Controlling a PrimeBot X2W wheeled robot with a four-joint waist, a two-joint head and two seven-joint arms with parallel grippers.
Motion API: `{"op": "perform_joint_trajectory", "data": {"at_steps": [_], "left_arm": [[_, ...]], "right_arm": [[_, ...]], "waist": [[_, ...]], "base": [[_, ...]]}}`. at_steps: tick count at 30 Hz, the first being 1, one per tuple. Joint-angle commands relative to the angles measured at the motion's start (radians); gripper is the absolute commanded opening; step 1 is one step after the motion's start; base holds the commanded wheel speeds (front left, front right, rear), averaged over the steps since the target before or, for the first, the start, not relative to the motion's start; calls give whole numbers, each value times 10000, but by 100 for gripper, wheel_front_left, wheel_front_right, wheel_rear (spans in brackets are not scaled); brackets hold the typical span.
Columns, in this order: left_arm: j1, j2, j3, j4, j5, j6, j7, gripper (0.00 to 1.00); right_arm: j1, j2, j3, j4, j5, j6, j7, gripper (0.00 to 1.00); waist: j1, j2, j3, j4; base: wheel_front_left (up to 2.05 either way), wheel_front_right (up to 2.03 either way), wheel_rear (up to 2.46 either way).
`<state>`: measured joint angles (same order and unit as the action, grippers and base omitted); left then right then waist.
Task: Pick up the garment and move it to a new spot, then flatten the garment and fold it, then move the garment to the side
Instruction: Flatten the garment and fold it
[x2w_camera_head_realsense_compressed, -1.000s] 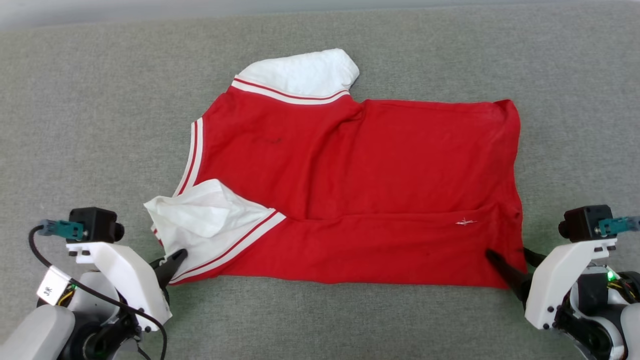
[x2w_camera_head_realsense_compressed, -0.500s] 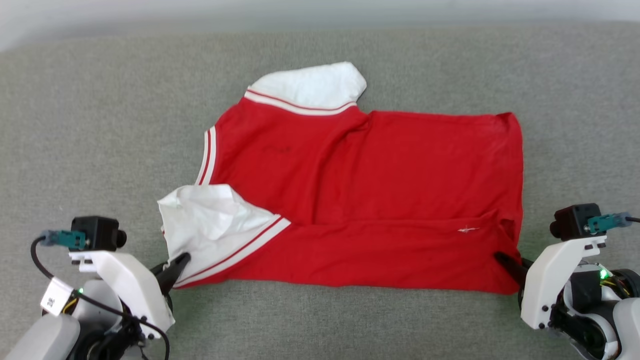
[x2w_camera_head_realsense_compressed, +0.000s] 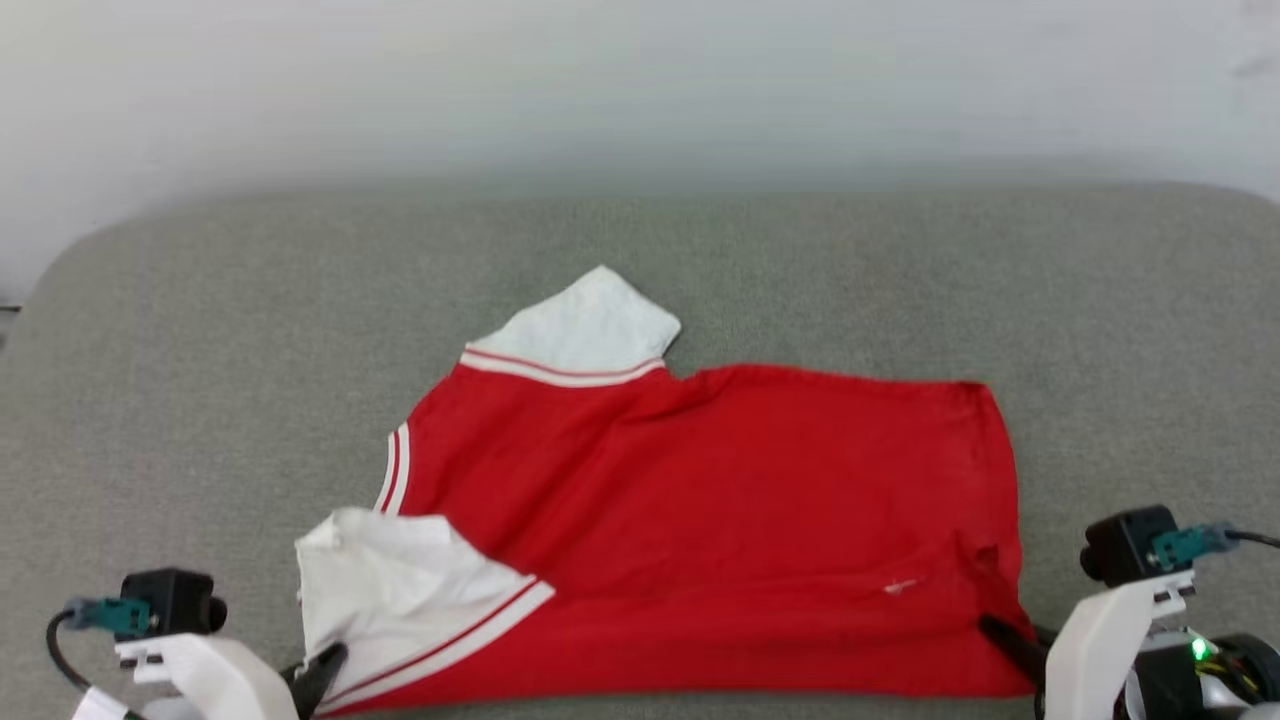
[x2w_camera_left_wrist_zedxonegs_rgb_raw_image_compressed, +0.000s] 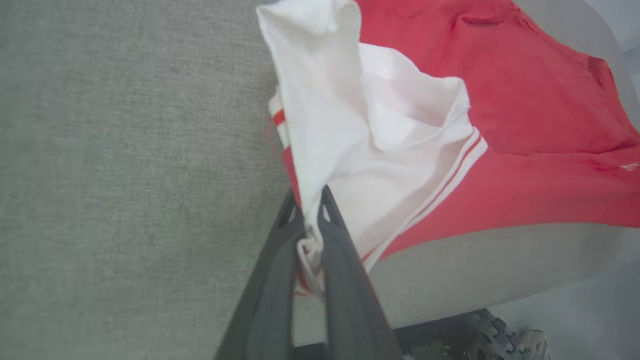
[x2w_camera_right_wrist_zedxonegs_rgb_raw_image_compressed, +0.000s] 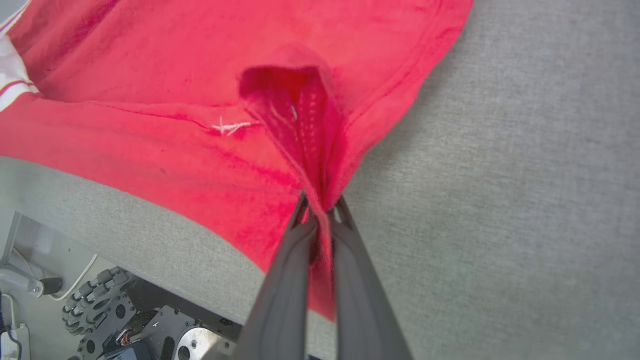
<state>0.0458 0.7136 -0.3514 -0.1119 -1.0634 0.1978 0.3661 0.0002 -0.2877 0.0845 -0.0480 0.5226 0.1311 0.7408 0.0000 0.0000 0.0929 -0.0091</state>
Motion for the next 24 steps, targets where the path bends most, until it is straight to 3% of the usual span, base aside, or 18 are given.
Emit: {"op": "perform_joint_trajectory", "data": {"at_steps": [1, 7, 13, 14, 15, 16, 17, 18, 24], "left_arm": [[395, 64, 84, -43, -117, 154, -37, 0], [983, -288, -10, 284, -448, 146, -131, 0], [630, -876, -187, 1397, -623, -228, -333, 0], [546, -972, -237, 1601, -597, -314, -376, 0], [463, -1075, -282, 1815, -585, -381, -402, 7], [375, -1149, -322, 1987, -571, -444, -439, 34], [275, -1218, -330, 2148, -597, -501, -470, 79], [180, -1254, -333, 2262, -586, -581, -541, 100], [-277, -1388, -132, 2637, -143, -658, -1362, 100]], "right_arm": [[383, -7, -111, -179, 28, -8, 141, 0], [1287, 472, -355, -47, 10, -8, 382, 0], [1404, 919, -386, 938, -75, -8, -421, 0], [1377, 955, -404, 1101, -107, -8, -642, 16], [1367, 972, -414, 1225, -148, -8, -838, 58], [1349, 1079, -388, 1344, -100, -8, -1046, 100], [1307, 1106, -339, 1418, -131, -8, -1297, 100], [1260, 1100, -300, 1482, -188, -8, -1543, 100], [1168, 1224, -337, 1451, -415, -8, -3319, 100]], "waist": [[0, 0, -364, 136], [0, 0, -529, 244], [0, 0, -417, 214], [0, 0, -404, 210], [0, 0, -392, 214], [0, 0, -375, 211], [0, 0, -366, 208], [0, 0, -362, 202], [0, 0, -387, 205]], "base": [[0, 0, 0], [0, 0, 0], [0, 0, 0], [0, 0, 0], [0, 0, 0], [0, 0, 0], [0, 0, 0], [0, 0, 0], [0, 0, 0]]}}
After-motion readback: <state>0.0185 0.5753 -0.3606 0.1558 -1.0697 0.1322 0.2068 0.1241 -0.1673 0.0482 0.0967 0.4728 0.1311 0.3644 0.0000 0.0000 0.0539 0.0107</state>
